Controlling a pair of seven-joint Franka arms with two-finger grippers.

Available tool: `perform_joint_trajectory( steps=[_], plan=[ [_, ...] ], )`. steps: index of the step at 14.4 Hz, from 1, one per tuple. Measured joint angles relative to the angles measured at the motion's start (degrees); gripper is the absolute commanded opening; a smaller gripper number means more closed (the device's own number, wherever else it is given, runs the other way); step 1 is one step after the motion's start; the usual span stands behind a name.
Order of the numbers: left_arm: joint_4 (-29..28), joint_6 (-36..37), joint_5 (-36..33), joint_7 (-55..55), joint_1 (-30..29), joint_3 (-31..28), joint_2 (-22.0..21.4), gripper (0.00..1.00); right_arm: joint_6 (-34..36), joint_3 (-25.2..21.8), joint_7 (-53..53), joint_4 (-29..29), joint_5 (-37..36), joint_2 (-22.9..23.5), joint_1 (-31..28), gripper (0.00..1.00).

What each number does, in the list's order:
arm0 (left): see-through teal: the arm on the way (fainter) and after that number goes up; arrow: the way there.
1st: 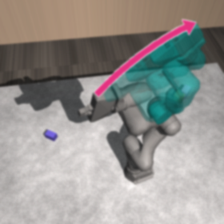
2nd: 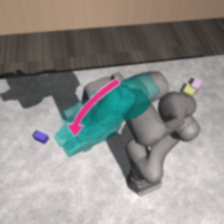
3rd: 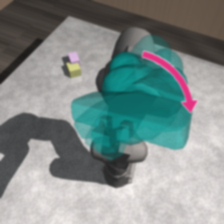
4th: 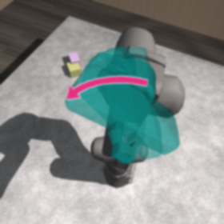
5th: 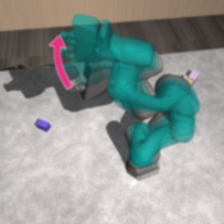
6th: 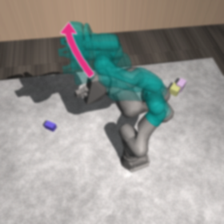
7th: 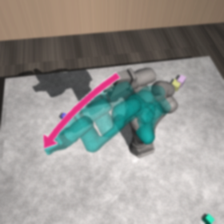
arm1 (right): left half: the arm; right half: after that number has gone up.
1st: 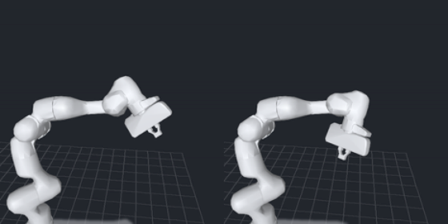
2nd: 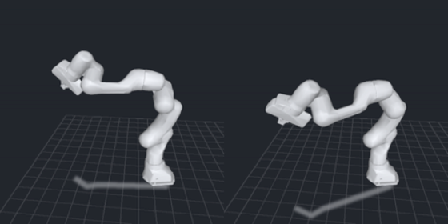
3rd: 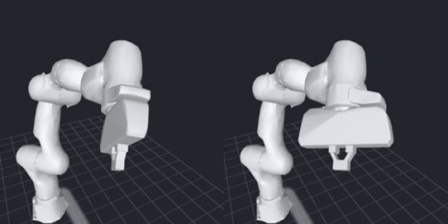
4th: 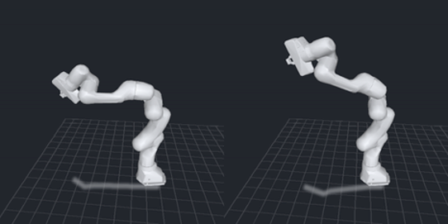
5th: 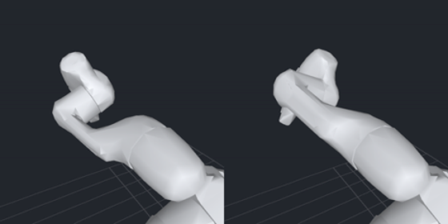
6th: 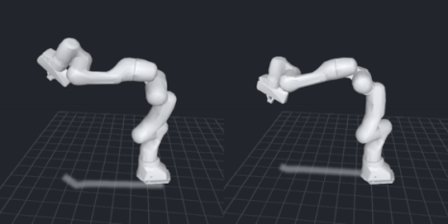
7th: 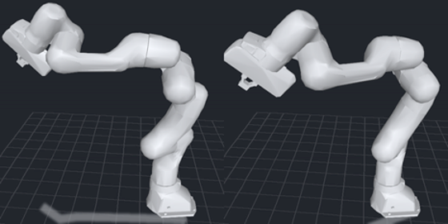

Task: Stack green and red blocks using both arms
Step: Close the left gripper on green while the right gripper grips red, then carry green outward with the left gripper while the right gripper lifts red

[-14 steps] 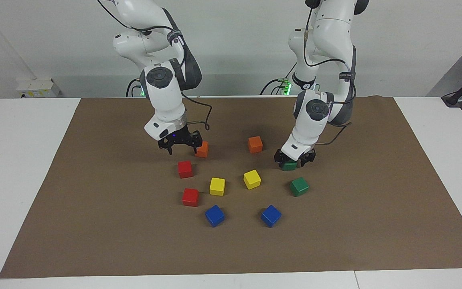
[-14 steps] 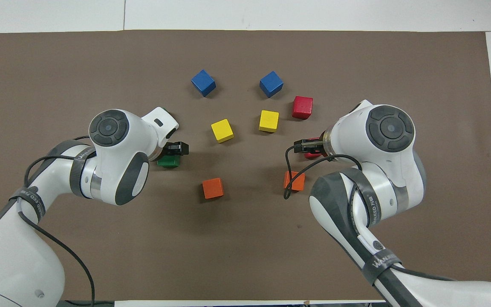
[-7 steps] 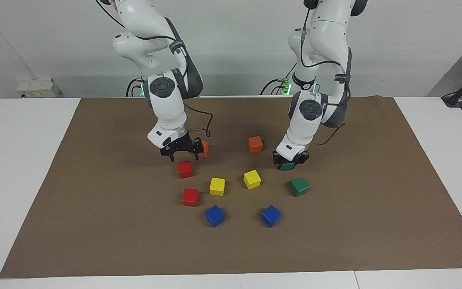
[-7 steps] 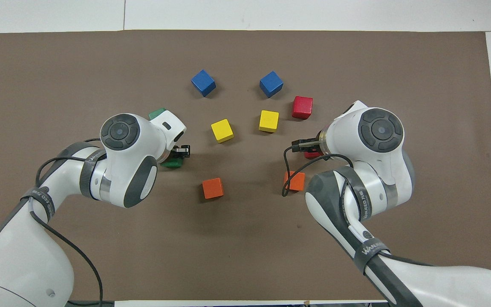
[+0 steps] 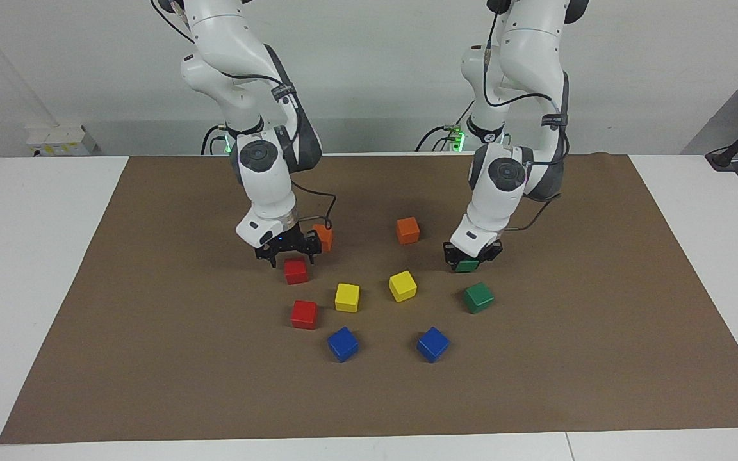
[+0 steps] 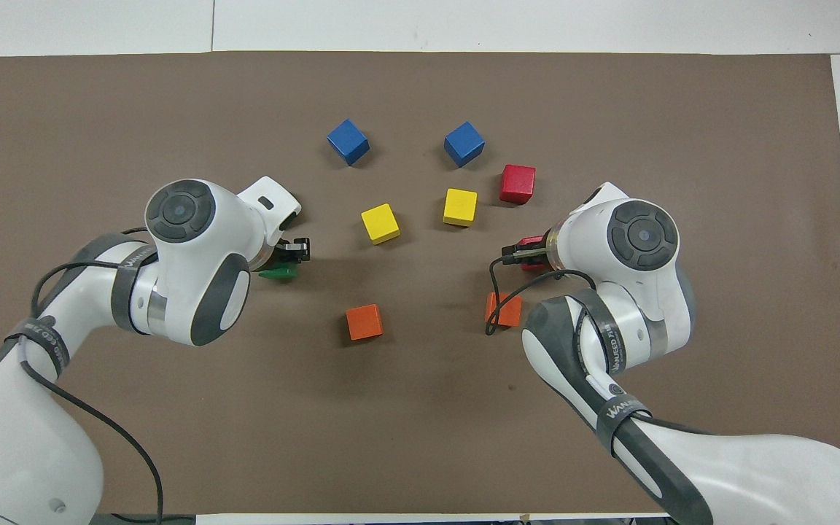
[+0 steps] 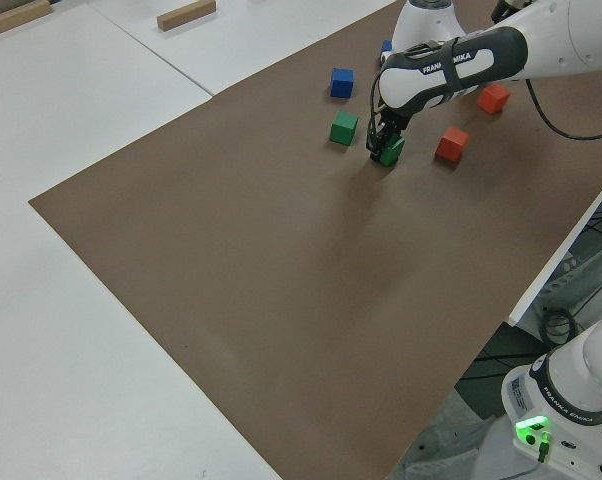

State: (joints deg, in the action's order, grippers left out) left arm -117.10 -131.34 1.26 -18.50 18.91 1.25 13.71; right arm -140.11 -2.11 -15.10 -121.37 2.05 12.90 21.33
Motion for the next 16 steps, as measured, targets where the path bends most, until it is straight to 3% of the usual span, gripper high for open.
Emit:
perform_joint_trajectory(
  steps=[4,5,7,8,12,16],
  plan=[
    [2.29,6.65,0.0,6.94,-7.47,-0.3,-4.52,0.0,-0.71,0.0,0.03,-0.08,0.0,1.26,0.0,0.95],
    [2.29,7.56,0.0,10.1,-9.76,-0.39,-5.24,0.0,-0.73,0.0,0.03,-0.08,0.0,1.59,0.0,0.82],
    [2.29,8.69,0.0,17.87,-15.25,-0.53,-5.93,0.0,-0.82,0.0,0.04,-0.08,0.0,2.14,0.0,0.16],
    [2.27,8.79,0.0,21.61,-18.01,-0.6,-5.96,0.0,-0.82,0.0,0.05,-0.08,0.0,2.25,0.0,0.0],
    [1.66,8.59,0.01,35.4,-27.3,-0.68,-5.97,0.0,0.44,-0.19,0.05,0.67,0.0,2.2,-0.22,0.0],
    [-2.85,2.09,0.01,42.09,-32.06,-0.66,-5.92,0.0,13.79,-0.44,2.98,9.56,-0.07,1.08,-3.54,0.0]
  ],
)
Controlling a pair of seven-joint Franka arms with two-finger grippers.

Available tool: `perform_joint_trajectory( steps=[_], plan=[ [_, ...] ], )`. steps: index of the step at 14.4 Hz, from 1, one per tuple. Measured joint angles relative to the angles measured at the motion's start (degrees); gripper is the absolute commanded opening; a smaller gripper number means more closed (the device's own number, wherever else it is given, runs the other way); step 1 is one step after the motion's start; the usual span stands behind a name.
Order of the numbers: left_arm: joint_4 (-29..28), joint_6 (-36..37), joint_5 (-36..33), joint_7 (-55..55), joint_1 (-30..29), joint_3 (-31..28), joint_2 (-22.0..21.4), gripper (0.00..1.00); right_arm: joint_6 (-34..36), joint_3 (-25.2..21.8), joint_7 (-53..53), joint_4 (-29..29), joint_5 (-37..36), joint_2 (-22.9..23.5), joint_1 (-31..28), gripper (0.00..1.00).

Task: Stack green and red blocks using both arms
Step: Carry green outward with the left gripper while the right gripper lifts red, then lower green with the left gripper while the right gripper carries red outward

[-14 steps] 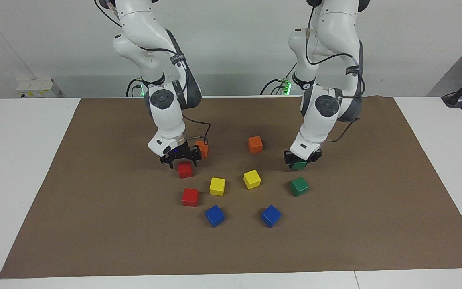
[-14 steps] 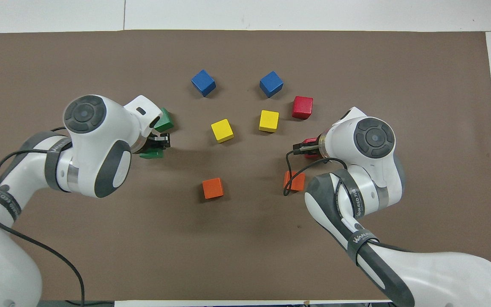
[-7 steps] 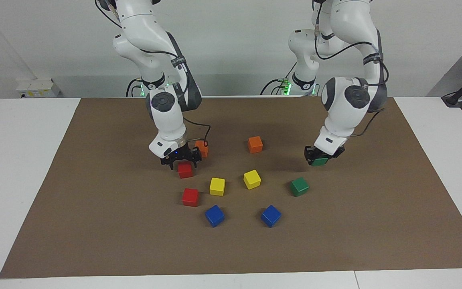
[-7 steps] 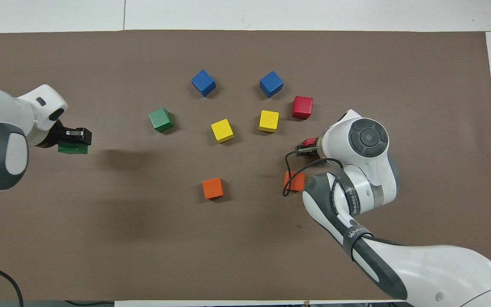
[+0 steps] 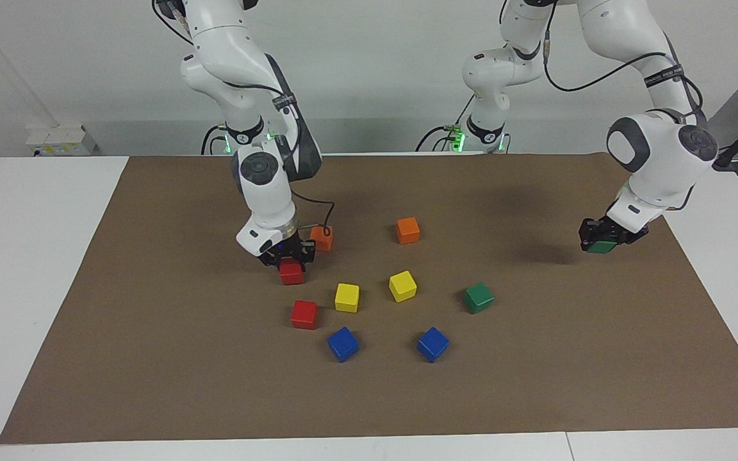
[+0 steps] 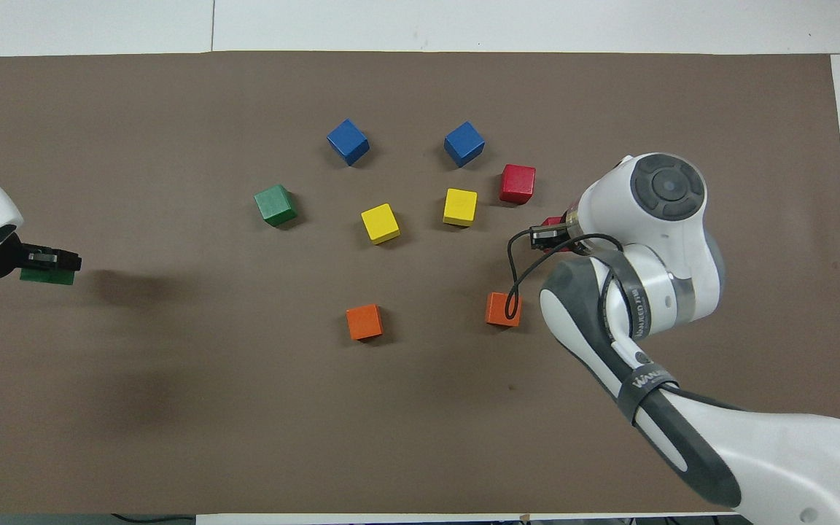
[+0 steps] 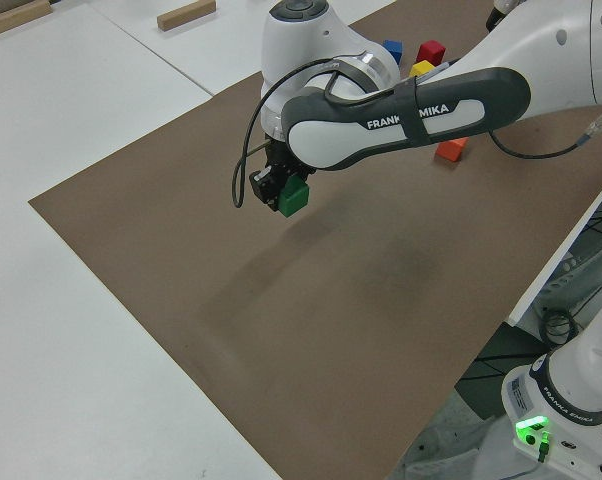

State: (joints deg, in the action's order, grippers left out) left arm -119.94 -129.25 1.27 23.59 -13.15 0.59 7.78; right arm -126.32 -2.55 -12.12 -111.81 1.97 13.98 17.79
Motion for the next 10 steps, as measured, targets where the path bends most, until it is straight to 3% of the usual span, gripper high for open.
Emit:
perform_joint_trajectory(
  steps=[4,10],
  plan=[
    [-4.87,-5.84,0.0,0.3,-0.65,0.12,0.33,0.0,6.78,-0.22,9.65,5.12,0.0,-1.21,-6.25,0.0],
    [-6.19,-8.52,0.0,0.3,-0.77,0.12,2.36,0.0,7.1,-0.44,27.28,5.34,-0.02,-1.33,-18.41,0.0]
  ],
)
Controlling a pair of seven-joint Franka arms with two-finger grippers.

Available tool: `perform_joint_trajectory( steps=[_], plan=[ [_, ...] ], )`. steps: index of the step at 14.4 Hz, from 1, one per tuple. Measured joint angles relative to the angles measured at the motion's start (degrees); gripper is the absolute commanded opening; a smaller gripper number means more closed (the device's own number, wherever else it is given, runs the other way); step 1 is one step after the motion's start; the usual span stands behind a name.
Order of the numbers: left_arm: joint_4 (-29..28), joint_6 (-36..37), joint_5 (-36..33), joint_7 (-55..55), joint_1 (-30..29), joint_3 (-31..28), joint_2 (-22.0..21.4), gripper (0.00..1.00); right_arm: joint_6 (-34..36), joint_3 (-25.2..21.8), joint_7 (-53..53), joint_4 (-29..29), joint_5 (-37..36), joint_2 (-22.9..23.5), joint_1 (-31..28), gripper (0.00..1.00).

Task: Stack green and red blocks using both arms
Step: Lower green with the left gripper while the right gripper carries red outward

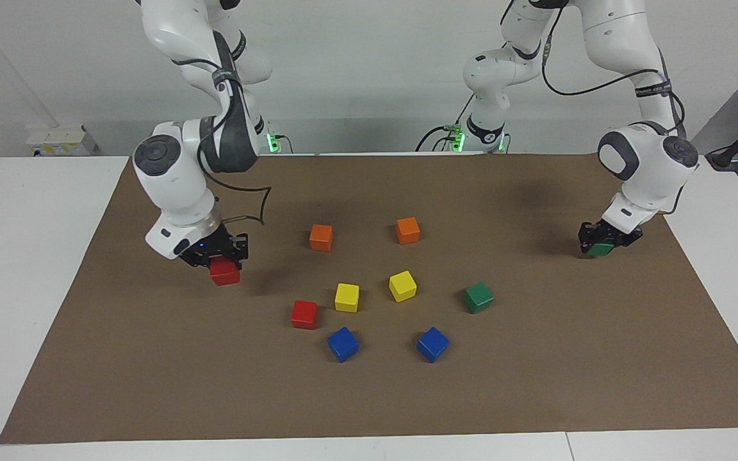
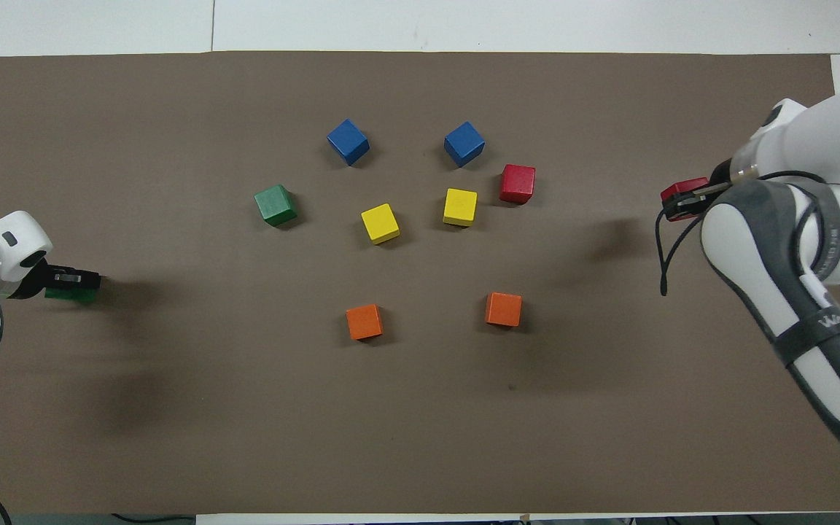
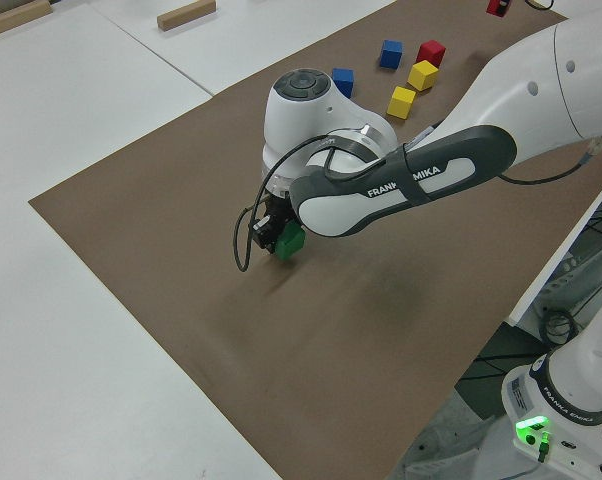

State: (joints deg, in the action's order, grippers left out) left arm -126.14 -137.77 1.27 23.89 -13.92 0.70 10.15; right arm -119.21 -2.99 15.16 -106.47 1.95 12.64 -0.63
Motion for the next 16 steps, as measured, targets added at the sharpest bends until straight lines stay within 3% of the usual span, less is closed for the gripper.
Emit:
perform_joint_trajectory(
  steps=[4,9,10,11,16],
  plan=[
    [-0.02,-0.81,0.0,0.0,-0.03,0.0,0.74,0.0,-2.75,-0.03,5.61,-1.74,0.0,-0.05,-5.18,0.0],
    [-0.06,-1.07,0.0,0.0,-0.03,0.0,1.32,0.02,-8.02,0.2,5.42,-6.24,-0.07,-0.35,-5.53,0.0],
    [-0.06,-1.07,0.0,0.01,-0.03,0.0,1.32,0.44,-8.49,0.23,5.06,-6.52,-0.24,-0.37,-5.46,0.0],
    [-0.06,-1.07,0.0,0.06,-0.03,0.0,1.32,0.99,-9.21,0.26,4.55,-6.9,-0.61,-0.37,-5.43,0.0],
    [0.5,-0.65,0.0,0.29,-0.05,0.0,1.32,1.0,-12.44,0.33,2.79,-9.33,-0.99,-0.36,-4.55,0.0]
  ],
)
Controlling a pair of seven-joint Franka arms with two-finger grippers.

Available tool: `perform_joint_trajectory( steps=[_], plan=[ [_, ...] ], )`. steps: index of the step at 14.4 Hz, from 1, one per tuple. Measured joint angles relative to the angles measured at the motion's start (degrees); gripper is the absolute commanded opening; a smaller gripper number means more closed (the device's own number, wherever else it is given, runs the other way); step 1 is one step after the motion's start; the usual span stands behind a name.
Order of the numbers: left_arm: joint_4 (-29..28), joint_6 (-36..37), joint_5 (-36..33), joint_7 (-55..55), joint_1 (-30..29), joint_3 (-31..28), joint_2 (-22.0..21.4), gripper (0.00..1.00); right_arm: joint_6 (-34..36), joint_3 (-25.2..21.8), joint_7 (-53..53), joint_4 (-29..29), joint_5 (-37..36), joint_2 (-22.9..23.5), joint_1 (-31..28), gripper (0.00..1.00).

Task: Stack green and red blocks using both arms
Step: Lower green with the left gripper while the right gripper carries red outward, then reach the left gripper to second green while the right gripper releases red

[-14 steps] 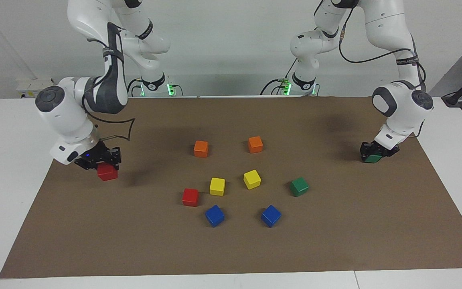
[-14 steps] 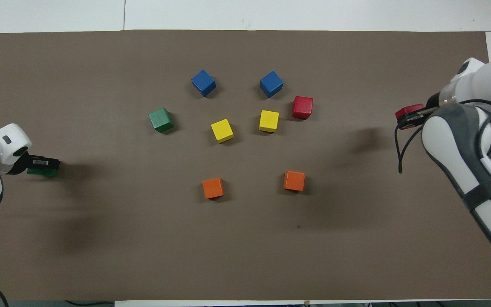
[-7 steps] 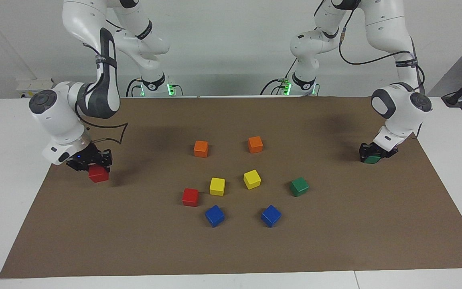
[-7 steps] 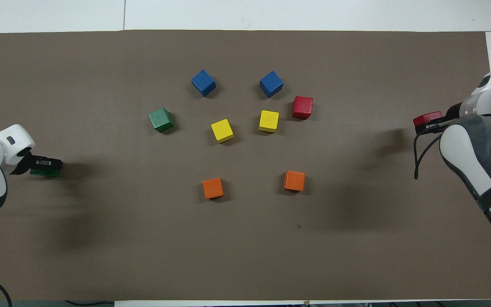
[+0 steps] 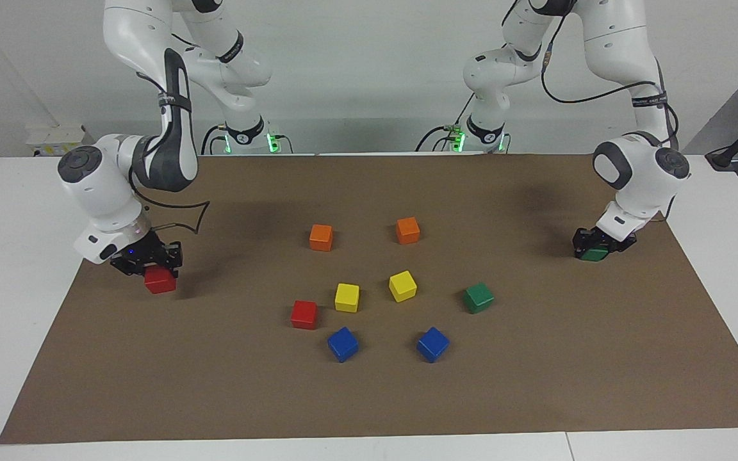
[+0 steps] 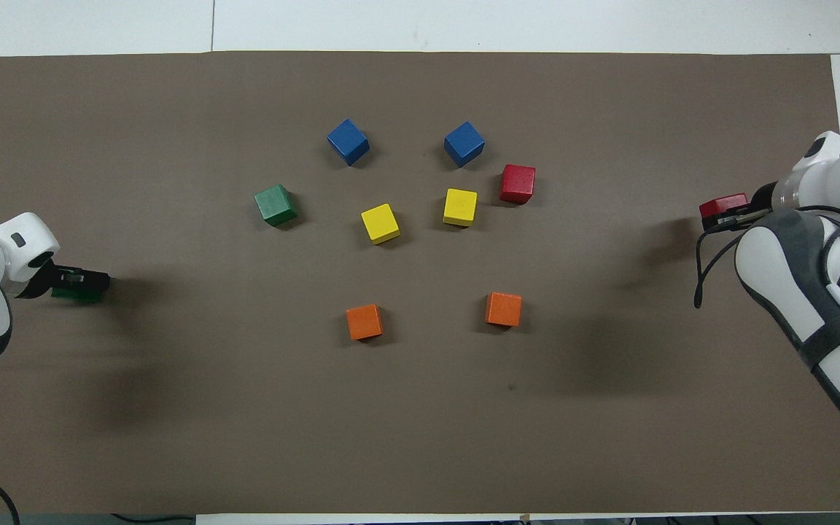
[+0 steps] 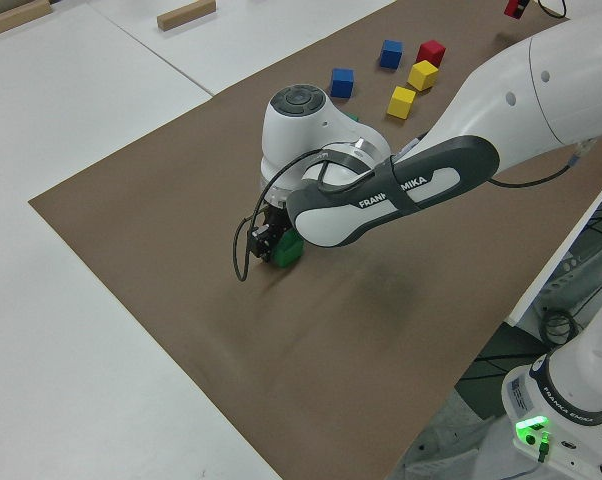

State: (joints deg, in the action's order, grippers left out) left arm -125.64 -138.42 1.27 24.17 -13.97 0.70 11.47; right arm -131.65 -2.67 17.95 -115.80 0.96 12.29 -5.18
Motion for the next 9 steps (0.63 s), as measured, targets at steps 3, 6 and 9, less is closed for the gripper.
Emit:
perform_joint_trajectory(
  steps=[3,6,9],
  plan=[
    [5.29,5.93,0.0,0.26,0.02,0.2,-0.09,1.0,-0.93,0.08,-1.94,-0.72,-0.04,0.2,1.38,0.0],
    [13.56,13.07,0.0,0.5,0.63,1.12,-0.18,1.0,-2.82,0.06,-2.1,-1.3,-0.05,0.86,1.52,0.0],
    [20.19,18.83,0.21,-1.73,4.68,1.41,-0.03,1.0,-5.24,0.02,-2.1,-1.53,-0.05,2.63,1.42,0.0]
  ],
)
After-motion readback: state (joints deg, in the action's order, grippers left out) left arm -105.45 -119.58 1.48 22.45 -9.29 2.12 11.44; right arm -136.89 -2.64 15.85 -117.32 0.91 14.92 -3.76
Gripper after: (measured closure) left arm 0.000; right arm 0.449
